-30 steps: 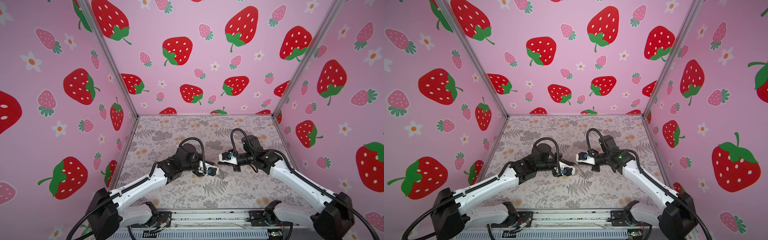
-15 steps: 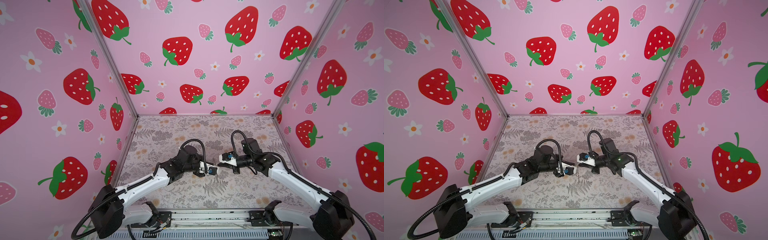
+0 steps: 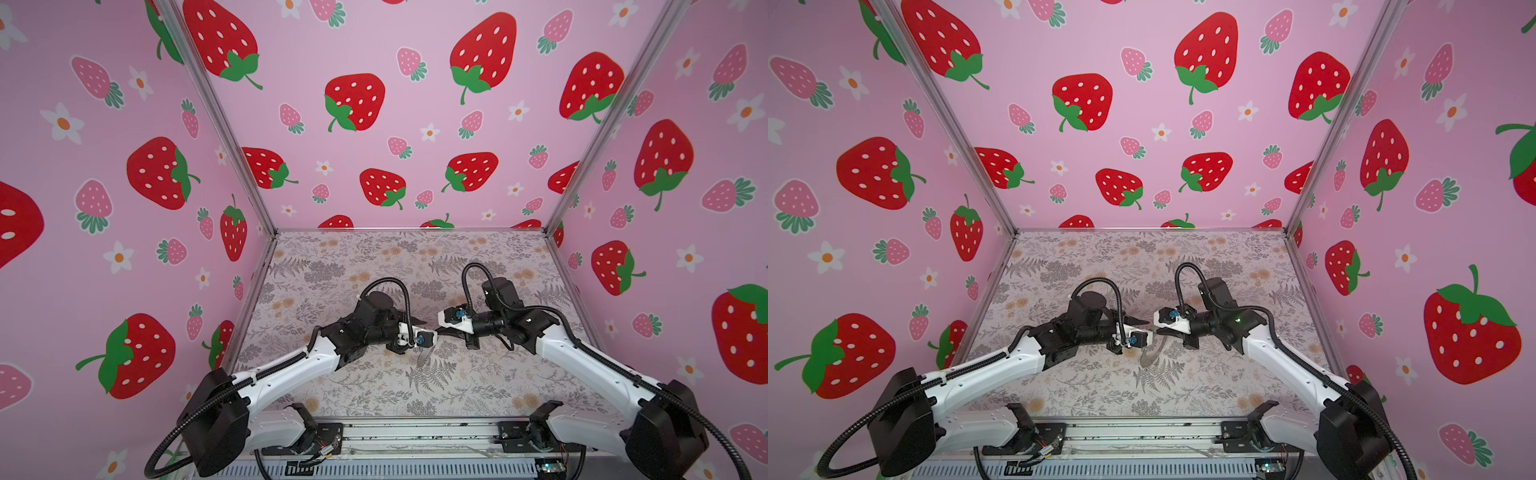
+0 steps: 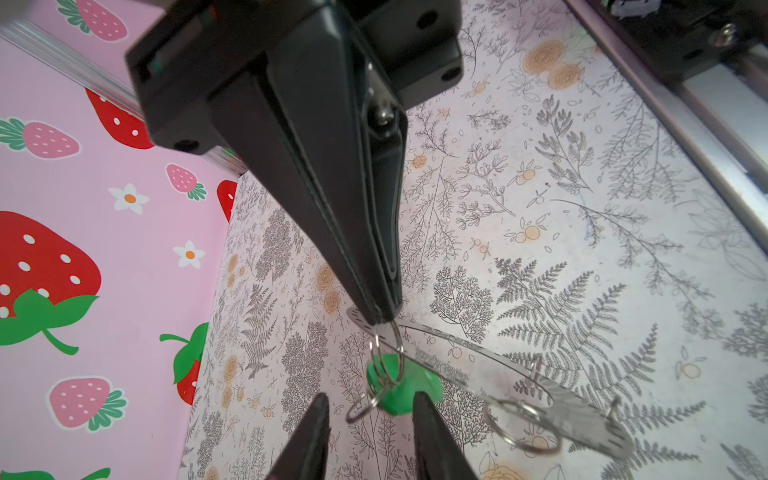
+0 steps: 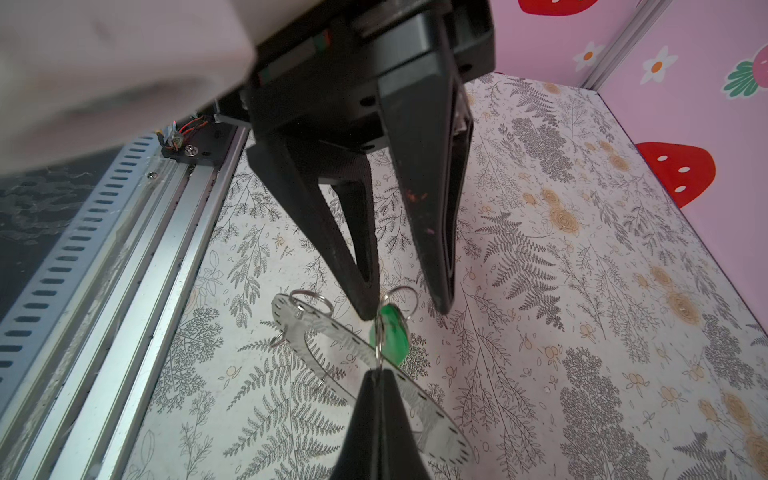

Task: Put the keys on the keyring

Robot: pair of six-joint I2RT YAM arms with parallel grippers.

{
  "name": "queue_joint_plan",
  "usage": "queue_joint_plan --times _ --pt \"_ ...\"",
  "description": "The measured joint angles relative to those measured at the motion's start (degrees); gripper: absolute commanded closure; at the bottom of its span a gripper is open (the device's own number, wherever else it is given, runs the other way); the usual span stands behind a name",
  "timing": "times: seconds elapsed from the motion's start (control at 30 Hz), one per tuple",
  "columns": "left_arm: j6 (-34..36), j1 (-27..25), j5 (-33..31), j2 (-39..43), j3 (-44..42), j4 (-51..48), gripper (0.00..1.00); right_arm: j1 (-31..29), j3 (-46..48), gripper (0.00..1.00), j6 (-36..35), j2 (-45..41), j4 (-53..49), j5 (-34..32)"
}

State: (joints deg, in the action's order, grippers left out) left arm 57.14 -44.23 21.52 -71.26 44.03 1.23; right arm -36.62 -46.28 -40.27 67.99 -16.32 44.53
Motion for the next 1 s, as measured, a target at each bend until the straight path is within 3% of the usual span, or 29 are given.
queue_joint_plan --times 0.13,0.43,0.73,1.0 --pt "-1.49 0.81 1.77 0.00 -0.02 -0.22 0.58 0.02 0.00 1.00 -0.11 0.00 0.00 0.00" --pt "-3.74 0.96 5.40 0.02 0.07 -2.25 0.44 0.00 0.00 1.00 -0.92 0.04 -0.28 -0.09" --pt "-6.25 0.94 7.96 -1.20 4.70 -4.11 0.55 0.02 0.00 1.00 -1.64 0.37 -0.57 -0.15" --pt "-7.72 0.94 9.46 -2.49 5.29 -5.51 0.56 0.02 0.00 1.00 -1.70 0.37 -0.66 -0.72"
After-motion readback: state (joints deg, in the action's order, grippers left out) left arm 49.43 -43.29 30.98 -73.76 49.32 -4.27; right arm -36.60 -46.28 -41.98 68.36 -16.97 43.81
